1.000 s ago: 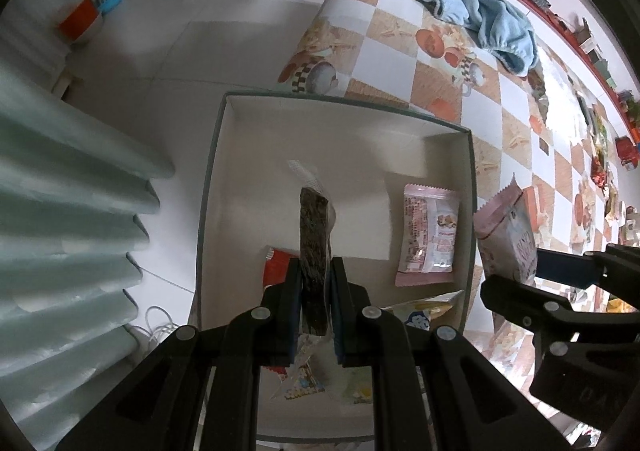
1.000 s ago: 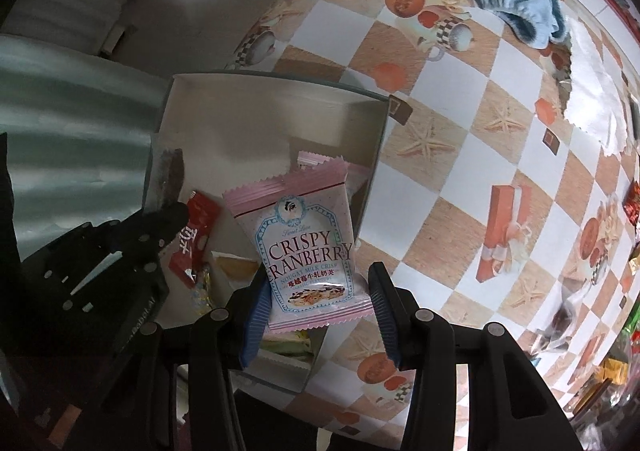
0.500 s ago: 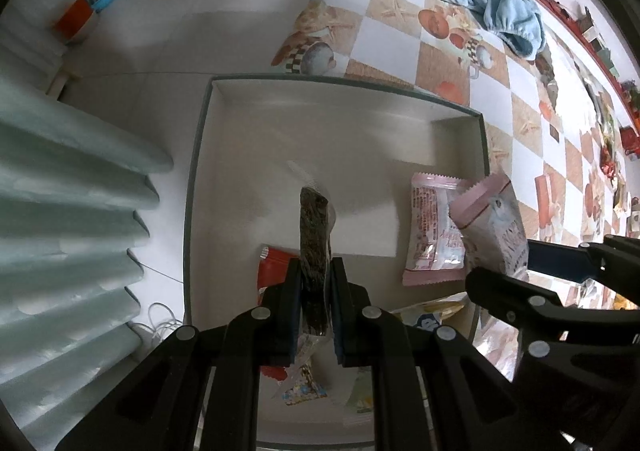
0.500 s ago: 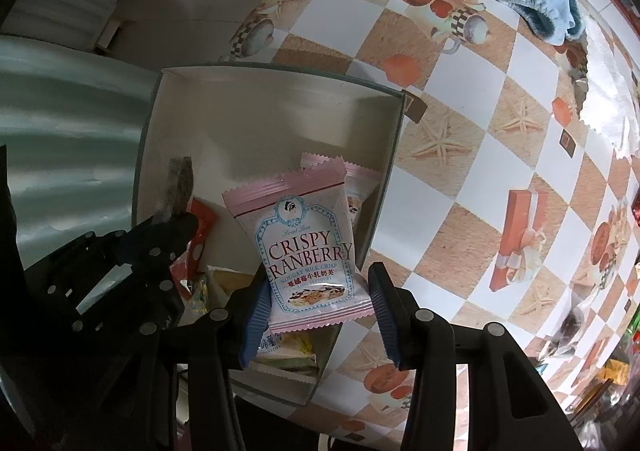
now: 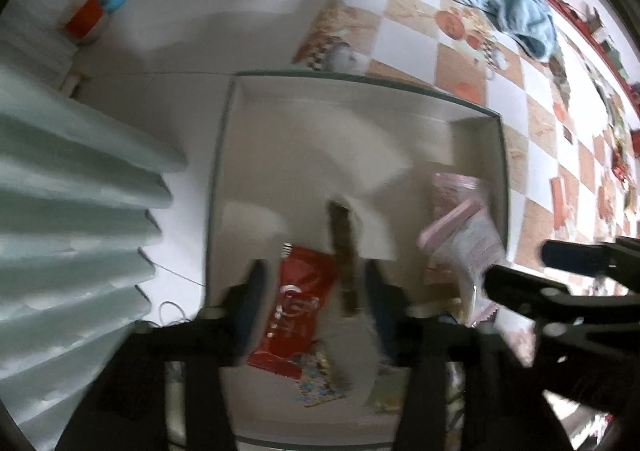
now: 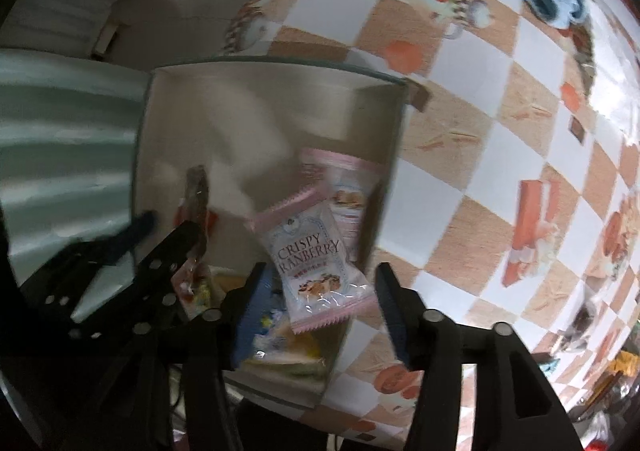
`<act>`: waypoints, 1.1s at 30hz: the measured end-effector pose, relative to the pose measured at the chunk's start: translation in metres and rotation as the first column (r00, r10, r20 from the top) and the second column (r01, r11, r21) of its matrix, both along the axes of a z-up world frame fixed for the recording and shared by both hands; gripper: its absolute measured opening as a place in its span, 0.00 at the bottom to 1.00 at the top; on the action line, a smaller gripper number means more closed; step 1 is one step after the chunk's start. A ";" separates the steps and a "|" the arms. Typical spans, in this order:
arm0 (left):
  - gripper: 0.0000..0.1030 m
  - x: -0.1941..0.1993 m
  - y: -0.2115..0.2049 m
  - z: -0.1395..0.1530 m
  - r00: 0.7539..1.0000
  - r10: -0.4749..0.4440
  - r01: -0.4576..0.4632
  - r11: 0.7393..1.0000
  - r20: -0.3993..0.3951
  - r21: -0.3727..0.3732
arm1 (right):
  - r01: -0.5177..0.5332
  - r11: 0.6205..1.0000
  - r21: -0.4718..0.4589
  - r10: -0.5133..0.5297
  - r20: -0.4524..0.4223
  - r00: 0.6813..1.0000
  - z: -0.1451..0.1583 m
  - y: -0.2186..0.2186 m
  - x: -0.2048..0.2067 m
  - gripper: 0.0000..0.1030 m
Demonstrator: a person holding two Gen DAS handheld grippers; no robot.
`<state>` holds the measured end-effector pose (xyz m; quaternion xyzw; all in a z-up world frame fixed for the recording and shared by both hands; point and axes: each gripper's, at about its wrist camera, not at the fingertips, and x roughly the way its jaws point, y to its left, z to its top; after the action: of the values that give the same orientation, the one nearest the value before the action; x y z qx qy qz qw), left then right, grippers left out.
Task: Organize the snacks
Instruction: 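Open the left gripper to drop the brown stick while the right gripper releases the pink packet into the box, then move both grippers from the box back over the snack pile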
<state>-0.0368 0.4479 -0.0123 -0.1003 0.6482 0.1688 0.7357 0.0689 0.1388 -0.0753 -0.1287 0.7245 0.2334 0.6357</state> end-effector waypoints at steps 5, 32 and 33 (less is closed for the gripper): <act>0.76 -0.006 -0.002 0.008 0.999 -0.004 0.004 1.000 0.033 -0.011 | 0.062 0.998 0.011 -0.063 0.004 0.998 0.001 -0.029 0.011 0.88; 0.76 0.002 -0.244 0.003 0.792 -0.611 0.610 0.790 0.002 -0.064 | 0.649 0.747 -0.147 -0.664 -0.099 0.742 -0.047 -0.355 -0.045 1.00; 0.76 0.001 -0.259 0.000 0.765 -0.644 0.643 0.764 -0.001 -0.048 | 0.658 0.737 -0.151 -0.674 -0.100 0.732 -0.048 -0.363 -0.046 1.00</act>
<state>-0.0357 0.1885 -0.0126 0.1129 0.6534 -0.1073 0.7408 0.0227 -0.2239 -0.1228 0.1240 0.7787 -0.0396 0.6138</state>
